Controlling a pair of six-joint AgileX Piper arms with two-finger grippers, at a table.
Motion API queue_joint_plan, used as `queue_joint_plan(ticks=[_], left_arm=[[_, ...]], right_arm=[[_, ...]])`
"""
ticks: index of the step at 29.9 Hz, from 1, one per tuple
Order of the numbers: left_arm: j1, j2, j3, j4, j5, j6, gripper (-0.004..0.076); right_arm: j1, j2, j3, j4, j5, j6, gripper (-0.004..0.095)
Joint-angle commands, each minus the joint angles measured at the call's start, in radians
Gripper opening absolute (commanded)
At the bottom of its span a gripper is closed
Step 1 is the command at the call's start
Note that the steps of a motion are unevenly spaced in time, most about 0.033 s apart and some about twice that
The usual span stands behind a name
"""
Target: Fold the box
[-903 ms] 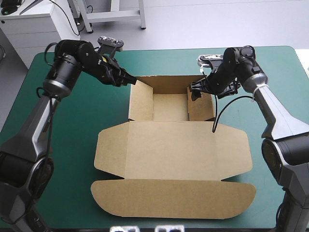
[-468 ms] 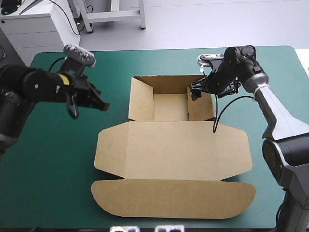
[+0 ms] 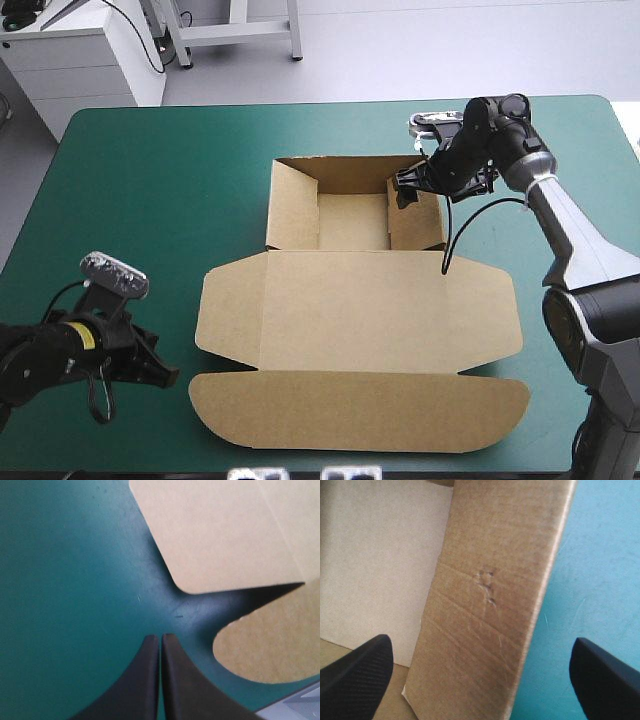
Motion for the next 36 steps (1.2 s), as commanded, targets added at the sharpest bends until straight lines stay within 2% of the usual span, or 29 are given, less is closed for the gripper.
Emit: queue_joint_plan(ticks=[1, 5, 9, 17, 18, 23, 26, 29, 32, 36], left_arm=[[-0.002, -0.081, 0.078, -0.006, 0.037, -0.073, -0.0002], [-0.002, -0.157, 0.167, -0.006, 0.034, -0.125, -0.0002], [-0.002, -0.195, 0.206, -0.006, 0.034, -0.167, -0.0002], [-0.002, -0.205, 0.210, -0.006, 0.006, -0.167, -0.0002], [-0.002, -0.205, 0.210, -0.006, 0.000, -0.167, -0.0002], [-0.002, -0.205, 0.210, -0.010, -0.020, -0.167, -0.0002], [-0.002, -0.205, 0.210, -0.010, -0.018, -0.167, -0.0002], [-0.002, -0.205, 0.210, -0.010, -0.019, -0.167, -0.0002], [-0.002, -0.205, 0.210, -0.014, -0.016, -0.167, -0.0002], [-0.002, -0.205, 0.210, -0.027, -0.012, -0.167, -0.0002]], right_arm=[[-0.006, -0.022, -0.029, 0.011, 0.014, -0.017, 0.0876], [-0.006, 0.032, -0.029, 0.011, 0.014, -0.017, 0.0821], [-0.006, 0.078, -0.029, 0.002, 0.014, -0.017, 0.0664], [-0.004, 0.095, -0.031, -0.031, 0.014, -0.037, 0.0034], [-0.004, 0.095, -0.031, -0.034, 0.014, -0.039, -0.0022], [-0.004, 0.095, -0.033, -0.062, 0.005, -0.056, -0.0018], [-0.006, 0.095, -0.075, -0.142, -0.001, -0.056, -0.0018], [-0.023, 0.095, -0.145, -0.282, -0.009, -0.048, -0.0018], [-0.084, 0.095, -0.210, -0.374, -0.010, -0.035, -0.0018], [-0.228, 0.095, -0.252, -0.351, -0.013, -0.035, -0.0020]])
